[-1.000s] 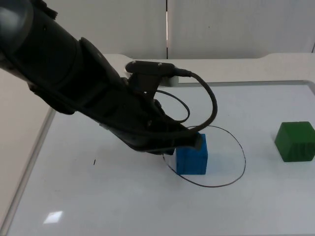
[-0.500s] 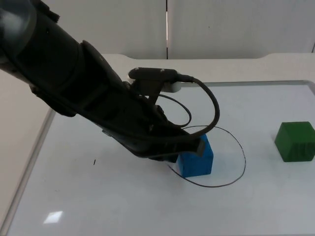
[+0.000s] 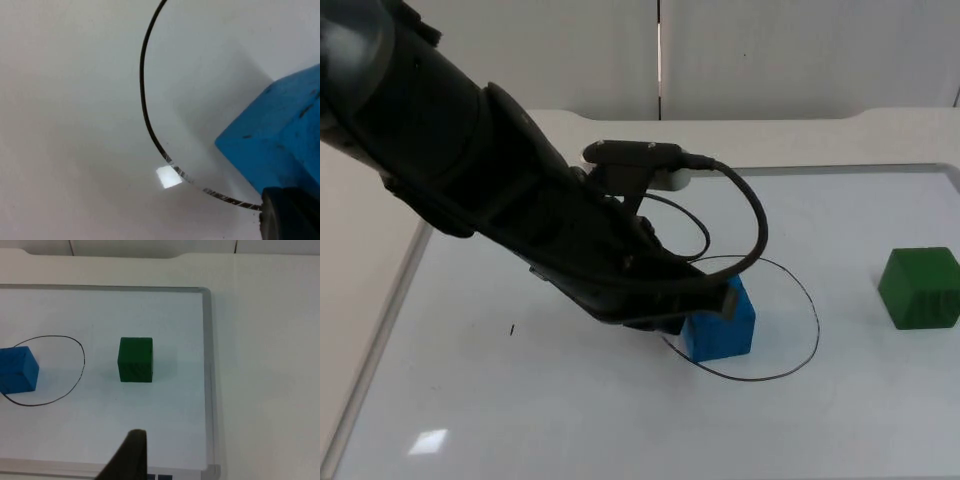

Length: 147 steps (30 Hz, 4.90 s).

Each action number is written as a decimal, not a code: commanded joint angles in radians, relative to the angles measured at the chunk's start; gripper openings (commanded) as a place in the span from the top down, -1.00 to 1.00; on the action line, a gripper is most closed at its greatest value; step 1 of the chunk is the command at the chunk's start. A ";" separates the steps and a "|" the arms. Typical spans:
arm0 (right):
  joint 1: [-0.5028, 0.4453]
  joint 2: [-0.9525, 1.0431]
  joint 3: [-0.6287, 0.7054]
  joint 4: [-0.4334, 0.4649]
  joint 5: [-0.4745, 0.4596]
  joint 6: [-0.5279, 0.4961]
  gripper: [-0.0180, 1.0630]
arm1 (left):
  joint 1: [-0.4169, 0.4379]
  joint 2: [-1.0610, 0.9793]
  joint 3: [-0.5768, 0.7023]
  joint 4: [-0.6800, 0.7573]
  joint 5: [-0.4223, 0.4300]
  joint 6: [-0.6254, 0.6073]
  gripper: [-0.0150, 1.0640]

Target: Push the two cubes into the marked area.

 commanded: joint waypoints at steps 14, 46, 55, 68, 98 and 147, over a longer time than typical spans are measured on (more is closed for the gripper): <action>-0.002 -0.004 0.002 -0.003 -0.004 0.002 -0.98 | 0.167 -0.323 -0.004 0.064 0.169 0.000 0.98; -0.002 -0.004 0.000 -0.012 -0.004 0.002 -0.98 | 0.231 -1.037 0.209 0.353 0.331 -0.109 0.98; -0.002 -0.004 0.000 -0.012 -0.006 0.002 -0.98 | 0.231 -1.207 0.226 0.559 0.402 -0.299 0.98; -0.002 -0.004 0.000 -0.008 -0.005 0.002 -0.98 | 0.231 -1.491 0.226 0.869 0.661 -0.584 0.98; -0.002 -0.004 0.002 0.006 -0.005 0.002 -0.98 | 0.231 -1.951 0.226 0.992 0.892 -0.721 0.98; -0.002 0.154 -0.074 0.077 -0.124 -0.061 -0.87 | 0.231 -1.985 0.472 1.103 0.862 -0.849 0.98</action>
